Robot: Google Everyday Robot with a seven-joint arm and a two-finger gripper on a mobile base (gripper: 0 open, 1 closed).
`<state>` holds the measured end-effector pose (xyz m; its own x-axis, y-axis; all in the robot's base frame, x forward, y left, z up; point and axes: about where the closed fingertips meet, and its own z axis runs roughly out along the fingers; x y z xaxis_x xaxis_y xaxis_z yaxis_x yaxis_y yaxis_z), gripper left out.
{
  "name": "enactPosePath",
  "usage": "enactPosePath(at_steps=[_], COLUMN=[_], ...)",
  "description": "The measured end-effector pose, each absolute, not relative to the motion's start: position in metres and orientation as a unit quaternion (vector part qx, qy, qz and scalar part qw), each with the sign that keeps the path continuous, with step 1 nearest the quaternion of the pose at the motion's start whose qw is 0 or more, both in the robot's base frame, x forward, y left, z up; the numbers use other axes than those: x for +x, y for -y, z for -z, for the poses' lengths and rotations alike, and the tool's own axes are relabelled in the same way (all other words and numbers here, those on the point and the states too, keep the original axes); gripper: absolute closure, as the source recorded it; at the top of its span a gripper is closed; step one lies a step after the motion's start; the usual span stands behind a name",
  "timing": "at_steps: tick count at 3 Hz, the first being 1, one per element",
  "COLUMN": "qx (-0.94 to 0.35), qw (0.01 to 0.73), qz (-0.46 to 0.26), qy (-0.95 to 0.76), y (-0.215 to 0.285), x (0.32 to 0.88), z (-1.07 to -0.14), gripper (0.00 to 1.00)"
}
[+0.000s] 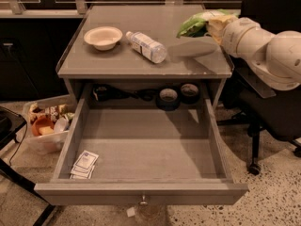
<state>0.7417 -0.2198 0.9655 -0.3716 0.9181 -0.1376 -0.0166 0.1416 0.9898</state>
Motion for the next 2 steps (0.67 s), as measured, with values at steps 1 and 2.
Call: enactPosePath(at_steps=[1, 2], qx=[0.321, 0.273], qw=[0.446, 0.452], qz=[-0.548, -0.555], qy=[-0.631, -0.643], y=[0.223, 0.219], x=[0.717, 0.685], z=[-0.994, -1.015], gripper=[1.0, 1.0])
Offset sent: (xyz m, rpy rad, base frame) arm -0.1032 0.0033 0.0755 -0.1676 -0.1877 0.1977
